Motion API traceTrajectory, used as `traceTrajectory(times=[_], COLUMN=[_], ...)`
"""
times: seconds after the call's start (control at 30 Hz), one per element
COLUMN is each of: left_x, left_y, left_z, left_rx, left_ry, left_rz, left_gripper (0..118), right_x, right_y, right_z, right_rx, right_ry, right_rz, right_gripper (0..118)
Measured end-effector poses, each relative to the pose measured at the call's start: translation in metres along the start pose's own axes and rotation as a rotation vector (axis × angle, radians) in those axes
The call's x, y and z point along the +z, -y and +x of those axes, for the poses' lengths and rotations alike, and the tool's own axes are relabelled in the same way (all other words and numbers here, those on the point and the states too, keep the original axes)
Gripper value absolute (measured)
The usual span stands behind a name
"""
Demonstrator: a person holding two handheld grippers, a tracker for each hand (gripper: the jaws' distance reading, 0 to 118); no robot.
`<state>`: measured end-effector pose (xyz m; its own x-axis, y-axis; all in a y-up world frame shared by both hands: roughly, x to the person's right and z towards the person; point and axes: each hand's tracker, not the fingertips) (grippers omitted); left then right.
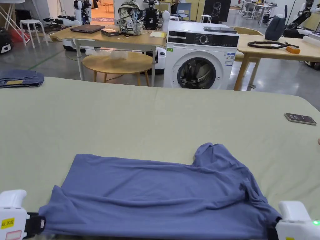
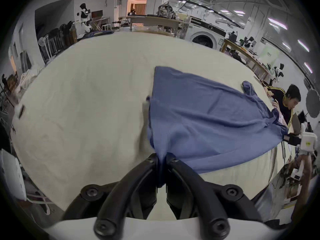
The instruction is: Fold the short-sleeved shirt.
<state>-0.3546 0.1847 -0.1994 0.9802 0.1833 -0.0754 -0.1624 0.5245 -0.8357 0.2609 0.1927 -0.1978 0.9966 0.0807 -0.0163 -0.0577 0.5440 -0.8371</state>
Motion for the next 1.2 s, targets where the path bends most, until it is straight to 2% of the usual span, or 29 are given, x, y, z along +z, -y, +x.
traceTrajectory(times=[0.23,0.43,0.47,0.5,0.53,0.57,0.6,0.67,0.73,0.8,0.9,0.93,0.97,1.0,1.03,1.07,1.13,1.2], left_x=[-0.032,-0.021,-0.016,-0.009,-0.003,0.004,0.010,0.020,0.025,0.025,0.024,0.026,0.027,0.029,0.034,0.035,0.038,0.039], left_y=[0.028,0.021,0.019,0.017,0.014,0.010,0.005,-0.005,-0.015,-0.022,-0.026,-0.026,-0.027,-0.027,-0.028,-0.029,-0.030,-0.033], left_z=[-0.010,-0.004,-0.001,0.002,0.007,0.012,0.018,0.029,0.041,0.053,0.070,0.076,0.082,0.087,0.099,0.105,0.113,0.114], left_rx=[-0.016,-0.008,-0.010,-0.007,-0.010,-0.016,-0.028,-0.051,-0.070,-0.093,-0.151,-0.154,-0.154,-0.155,-0.158,-0.161,-0.157,-0.139], left_ry=[-0.031,-0.023,-0.021,-0.018,-0.018,-0.020,-0.023,-0.008,0.018,0.016,-0.022,-0.033,-0.030,-0.026,-0.028,-0.033,-0.066,-0.046], left_rz=[-0.041,-0.040,-0.035,-0.018,0.012,0.044,0.083,0.149,0.211,0.273,0.386,0.426,0.462,0.493,0.517,0.534,0.580,0.608], left_gripper=[2,2,2,2,5,15,25,35,40,40,40,39,31,17,4,0,0,0], right_x=[-0.036,-0.023,-0.021,-0.013,-0.006,0.000,0.005,0.017,0.030,0.037,0.051,0.055,0.058,0.059,0.061,0.063,0.061,0.062], right_y=[0.038,0.029,0.027,0.023,0.019,0.015,0.006,-0.007,-0.021,-0.029,-0.039,-0.041,-0.042,-0.044,-0.046,-0.049,-0.053,-0.058], right_z=[-0.011,-0.017,-0.017,-0.021,-0.025,-0.028,-0.032,-0.040,-0.052,-0.066,-0.088,-0.095,-0.103,-0.108,-0.114,-0.121,-0.128,-0.135], right_rx=[-0.006,-0.009,0.007,0.031,0.046,0.046,0.038,0.010,-0.012,-0.035,-0.082,-0.087,-0.093,-0.086,-0.076,-0.064,-0.081,-0.079], right_ry=[0.034,0.059,0.094,0.133,0.163,0.170,0.152,0.099,0.049,0.038,0.014,0.018,0.016,0.031,0.025,0.032,-0.025,-0.026], right_rz=[-0.064,-0.051,-0.052,-0.021,0.016,0.052,0.088,0.165,0.267,0.362,0.517,0.556,0.602,0.647,0.667,0.682,0.702,0.699], right_gripper=[4,8,15,27,43,61,64,64,64,64,63,56,32,11,2,0,0,0])
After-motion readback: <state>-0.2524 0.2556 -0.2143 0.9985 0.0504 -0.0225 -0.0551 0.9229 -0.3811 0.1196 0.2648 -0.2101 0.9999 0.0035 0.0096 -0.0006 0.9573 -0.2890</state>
